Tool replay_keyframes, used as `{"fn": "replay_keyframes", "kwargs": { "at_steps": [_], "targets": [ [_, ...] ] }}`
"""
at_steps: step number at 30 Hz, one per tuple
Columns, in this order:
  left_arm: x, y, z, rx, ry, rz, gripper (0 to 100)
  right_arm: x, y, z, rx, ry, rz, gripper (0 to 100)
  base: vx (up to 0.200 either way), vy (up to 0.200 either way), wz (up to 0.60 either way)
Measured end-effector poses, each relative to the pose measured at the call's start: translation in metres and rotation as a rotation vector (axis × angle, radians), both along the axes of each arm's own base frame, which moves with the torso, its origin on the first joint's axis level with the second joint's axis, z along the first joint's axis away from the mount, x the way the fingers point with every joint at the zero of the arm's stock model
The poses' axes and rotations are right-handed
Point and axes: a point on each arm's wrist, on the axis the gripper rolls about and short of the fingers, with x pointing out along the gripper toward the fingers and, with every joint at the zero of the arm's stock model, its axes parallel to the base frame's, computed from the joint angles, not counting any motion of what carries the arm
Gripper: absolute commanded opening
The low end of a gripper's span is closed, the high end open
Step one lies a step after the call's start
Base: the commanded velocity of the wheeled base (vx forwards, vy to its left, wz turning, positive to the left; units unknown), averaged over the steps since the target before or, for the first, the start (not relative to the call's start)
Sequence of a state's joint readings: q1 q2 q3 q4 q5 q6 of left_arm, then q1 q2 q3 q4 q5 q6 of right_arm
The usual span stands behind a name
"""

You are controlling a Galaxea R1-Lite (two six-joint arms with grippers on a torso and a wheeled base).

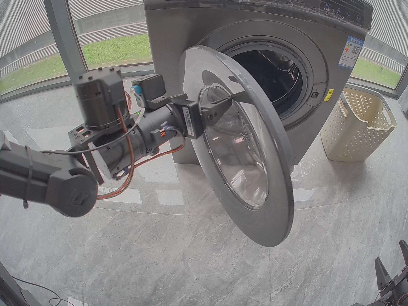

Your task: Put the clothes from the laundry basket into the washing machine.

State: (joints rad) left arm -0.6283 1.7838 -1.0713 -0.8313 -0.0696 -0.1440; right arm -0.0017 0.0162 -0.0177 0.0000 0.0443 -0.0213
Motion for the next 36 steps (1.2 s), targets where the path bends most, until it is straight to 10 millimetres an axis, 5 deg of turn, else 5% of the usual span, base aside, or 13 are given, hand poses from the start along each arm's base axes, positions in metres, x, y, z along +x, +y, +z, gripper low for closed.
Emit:
{"fn": "replay_keyframes", "kwargs": {
  "at_steps": [13, 23, 30, 36],
  "targets": [
    [0.049, -0.033, 0.018, -0.14, -0.037, 0.086, 100, 0.0, 0.0, 0.0, 0.0, 0.0, 0.0, 100, 0.0, 0.0, 0.0],
    [0.089, -0.055, 0.012, -0.219, -0.039, 0.217, 100, 0.0, 0.0, 0.0, 0.0, 0.0, 0.0, 100, 0.0, 0.0, 0.0],
    [0.087, -0.056, -0.009, -0.17, 0.024, 0.229, 100, 0.0, 0.0, 0.0, 0.002, 0.0, 0.0, 100, 0.0, 0.0, 0.0],
    [0.057, -0.04, -0.021, -0.094, 0.1, 0.208, 100, 0.0, 0.0, 0.0, 0.002, 0.0, -0.001, 100, 0.0, 0.0, 0.0]
  ]
}}
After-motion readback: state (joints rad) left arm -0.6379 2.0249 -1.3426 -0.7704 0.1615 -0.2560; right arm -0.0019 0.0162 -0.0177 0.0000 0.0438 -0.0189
